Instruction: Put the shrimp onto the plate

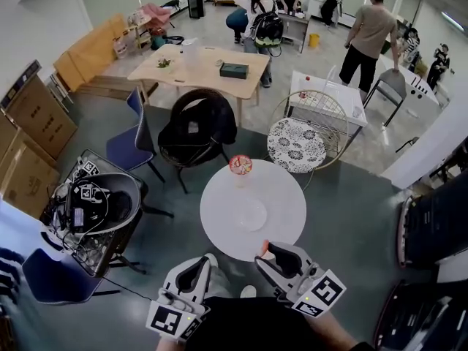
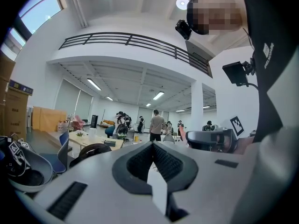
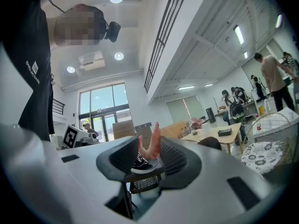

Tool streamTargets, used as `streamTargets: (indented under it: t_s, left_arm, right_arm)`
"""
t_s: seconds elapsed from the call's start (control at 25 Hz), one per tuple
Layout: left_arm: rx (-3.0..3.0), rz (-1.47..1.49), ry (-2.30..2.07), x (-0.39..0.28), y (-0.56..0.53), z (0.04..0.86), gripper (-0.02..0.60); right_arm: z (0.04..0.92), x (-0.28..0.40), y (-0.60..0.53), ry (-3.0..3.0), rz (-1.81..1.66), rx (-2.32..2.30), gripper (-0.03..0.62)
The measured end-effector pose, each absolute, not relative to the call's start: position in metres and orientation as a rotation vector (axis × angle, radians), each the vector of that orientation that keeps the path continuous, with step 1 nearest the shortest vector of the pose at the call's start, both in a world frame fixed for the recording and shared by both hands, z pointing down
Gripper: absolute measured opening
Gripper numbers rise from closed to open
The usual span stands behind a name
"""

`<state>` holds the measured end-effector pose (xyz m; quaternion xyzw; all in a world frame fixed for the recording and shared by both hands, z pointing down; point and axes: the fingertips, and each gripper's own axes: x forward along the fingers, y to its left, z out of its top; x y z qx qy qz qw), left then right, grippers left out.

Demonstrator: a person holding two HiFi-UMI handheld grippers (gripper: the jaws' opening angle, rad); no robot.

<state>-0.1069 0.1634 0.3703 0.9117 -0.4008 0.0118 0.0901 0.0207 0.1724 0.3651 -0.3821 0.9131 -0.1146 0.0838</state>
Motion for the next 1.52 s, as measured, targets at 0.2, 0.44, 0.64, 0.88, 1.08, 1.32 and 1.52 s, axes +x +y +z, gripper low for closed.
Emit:
streamTargets:
  t_s: [0.2, 0.44, 0.64, 0.88, 1.08, 1.32, 1.52]
  left_arm:
    - [2.720, 0.033, -1.157, -0.110, 0.137, 0.370, 0.006]
    - [2.734, 0.035, -1.094, -0.108, 0.105, 0.371, 0.005]
    - [2.763, 0.036, -1.016, -0.104, 0.079, 0.371, 0.006]
    - [2.764, 0.025, -0.973, -0.116, 0.047, 0.373, 0.006]
    - [2.768, 0.017, -0.920, -0.125, 0.024, 0.374, 0.006]
    - [2.761, 0.011, -0.854, -0.138, -0.002, 0.381, 0.006]
    - [2.764, 0.005, -0.803, -0.150, -0.025, 0.388, 0.006]
  right_arm:
    - [0.366, 0.016, 0.151, 2.715, -0.358, -1.165, 0.150]
    - [0.368, 0.011, 0.125, 2.712, -0.367, -1.207, 0.150]
    - [0.367, 0.008, 0.103, 2.695, -0.362, -1.254, 0.150]
    - [0.367, -0.001, 0.078, 2.665, -0.366, -1.324, 0.150]
    - [0.367, -0.014, 0.061, 2.663, -0.371, -1.360, 0.150]
    - [0.369, -0.027, 0.037, 2.650, -0.382, -1.429, 0.150]
    - [0.373, -0.038, 0.019, 2.622, -0.388, -1.488, 0.150]
